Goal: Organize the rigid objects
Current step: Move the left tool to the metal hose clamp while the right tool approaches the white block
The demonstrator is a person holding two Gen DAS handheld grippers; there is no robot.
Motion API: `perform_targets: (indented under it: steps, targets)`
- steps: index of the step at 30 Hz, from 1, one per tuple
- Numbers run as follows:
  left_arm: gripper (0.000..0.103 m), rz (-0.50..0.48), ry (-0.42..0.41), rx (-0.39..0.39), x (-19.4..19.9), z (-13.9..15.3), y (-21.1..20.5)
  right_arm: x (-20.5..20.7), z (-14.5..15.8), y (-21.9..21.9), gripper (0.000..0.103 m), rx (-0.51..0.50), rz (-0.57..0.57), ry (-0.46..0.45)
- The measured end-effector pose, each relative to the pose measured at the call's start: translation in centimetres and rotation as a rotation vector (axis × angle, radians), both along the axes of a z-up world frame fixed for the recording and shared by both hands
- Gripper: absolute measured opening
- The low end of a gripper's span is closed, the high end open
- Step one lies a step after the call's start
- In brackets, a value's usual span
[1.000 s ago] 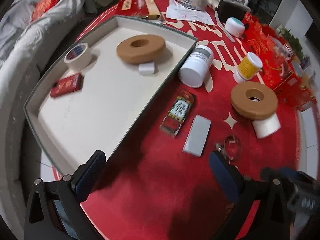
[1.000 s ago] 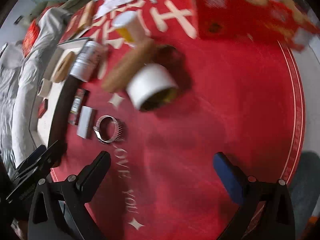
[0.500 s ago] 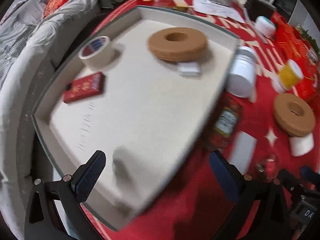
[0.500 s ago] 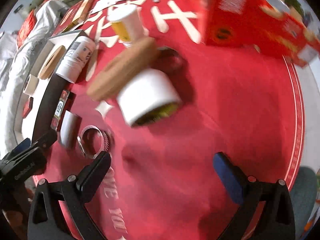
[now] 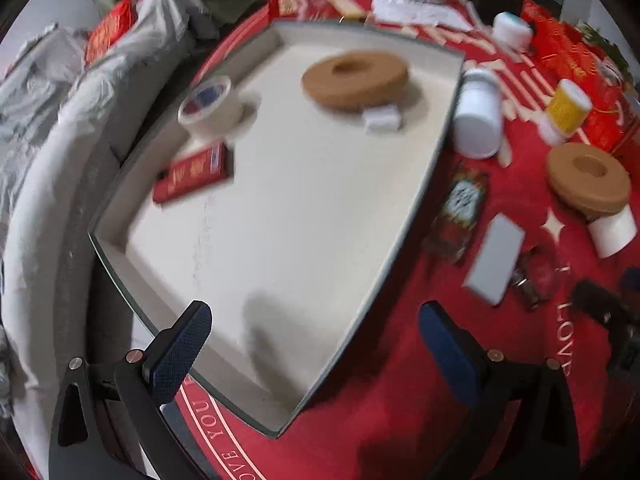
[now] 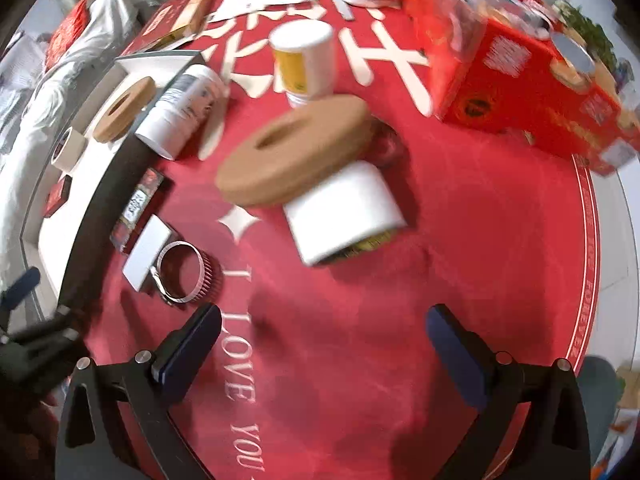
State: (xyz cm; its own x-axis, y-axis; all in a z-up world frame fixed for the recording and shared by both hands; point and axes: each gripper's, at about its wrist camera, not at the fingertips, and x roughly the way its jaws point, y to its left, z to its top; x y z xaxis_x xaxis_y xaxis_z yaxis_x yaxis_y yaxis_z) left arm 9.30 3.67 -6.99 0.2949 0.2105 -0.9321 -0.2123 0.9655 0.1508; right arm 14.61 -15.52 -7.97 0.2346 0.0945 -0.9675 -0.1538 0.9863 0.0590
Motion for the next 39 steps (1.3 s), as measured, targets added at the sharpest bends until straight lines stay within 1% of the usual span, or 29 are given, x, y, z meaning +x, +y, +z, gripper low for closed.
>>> perform_targets:
  steps: [1,3,4,6,7,9,11,13,14,15,17,19,21,23,24,25,26,27,28,29,30,32,34,37,39]
  targets:
    - [0.103,0.01,0.0,-0.009,-0.2,-0.1,0.4,0.2,-0.1,0.6,0.103,0.002,0.008,-0.005]
    - [0.103,0.017,0.005,0.009,0.1,-0.5,1.2,0.5,-0.2,1.8,0.103,0.017,0.026,-0.013]
    - [0.103,0.015,-0.005,0.008,0.2,-0.5,1.6,0.8,-0.5,2.5,0.103,0.007,0.039,-0.01]
    - [0.103,0.015,-0.005,0.005,0.6,-0.6,2.3,0.9,-1.5,3.8,0.103,-0.084,0.085,0.001]
    - [0.103,0.016,-0.007,0.004,0.6,-0.7,2.8,0.6,-1.3,4.1,0.103,-0.122,0.117,-0.01]
    - [0.103,0.027,-0.008,0.001,0.7,-0.8,3.3,-0.1,-1.0,4.0,0.103,-0.183,0.175,0.023]
    - [0.103,0.039,-0.033,-0.038,0.0,-0.5,3.8,-1.5,-0.7,2.6,0.103,-0.197,0.197,0.07]
    - [0.103,0.053,-0.062,-0.066,-0.8,0.2,3.7,-2.4,1.0,1.5,0.103,-0.078,0.188,0.004]
    - [0.103,0.064,-0.078,-0.084,-1.3,0.7,3.8,-2.6,1.9,1.7,0.103,-0.04,0.2,-0.043]
    - [0.103,0.075,-0.097,-0.103,-2.0,1.3,3.8,-2.7,2.5,2.4,0.103,-0.026,0.233,-0.085]
    - [0.103,0.104,-0.14,-0.137,-3.1,2.5,4.3,-2.4,2.6,4.8,0.103,-0.008,0.347,-0.133]
    - [0.103,0.141,-0.171,-0.167,-4.2,3.4,5.2,-2.1,2.2,7.1,0.103,-0.041,0.45,-0.167]
    - [0.103,0.19,-0.181,-0.209,-5.0,3.5,6.8,-2.3,1.8,8.9,0.103,-0.066,0.556,-0.208]
    - [0.103,0.229,-0.166,-0.246,-5.8,3.2,7.6,-1.3,0.6,10.6,0.103,-0.084,0.633,-0.229]
    - [0.103,0.24,-0.156,-0.252,-6.0,3.1,7.8,-1.1,0.1,11.3,0.103,-0.107,0.678,-0.233]
    - [0.103,0.249,-0.146,-0.257,-6.1,2.9,8.3,-1.9,-0.4,11.4,0.101,-0.122,0.7,-0.231]
    - [0.103,0.255,-0.134,-0.264,-6.3,2.7,8.5,-1.7,-1.0,11.7,0.101,-0.133,0.722,-0.22]
    - [0.103,0.256,-0.125,-0.271,-6.7,2.4,8.4,-1.7,-1.0,11.7,0.09,-0.106,0.718,-0.227]
    - [0.103,0.255,-0.113,-0.278,-7.0,2.3,8.4,-1.5,-0.8,11.5,0.073,-0.056,0.712,-0.192]
    - [0.103,0.249,-0.107,-0.28,-7.2,2.3,8.1,-1.4,-0.7,11.4,0.066,-0.004,0.7,-0.148]
    - [0.103,0.238,-0.101,-0.281,-7.5,2.3,7.9,-1.9,-0.7,11.4,0.053,-0.011,0.691,-0.159]
    - [0.103,0.195,-0.091,-0.278,-7.9,2.5,7.0,-2.3,-0.3,11.1,0.053,-0.011,0.657,-0.137]
    - [0.103,0.129,-0.082,-0.28,-7.9,3.0,5.4,-2.6,0.1,10.0,0.053,0.025,0.585,-0.123]
    - [0.103,0.019,-0.07,-0.322,-7.5,3.9,2.4,-3.3,2.0,6.7,0.053,0.08,0.464,-0.141]
    - [0.103,-0.084,-0.069,-0.33,-7.0,4.5,-0.9,-3.9,3.1,4.1,0.053,0.089,0.386,-0.162]
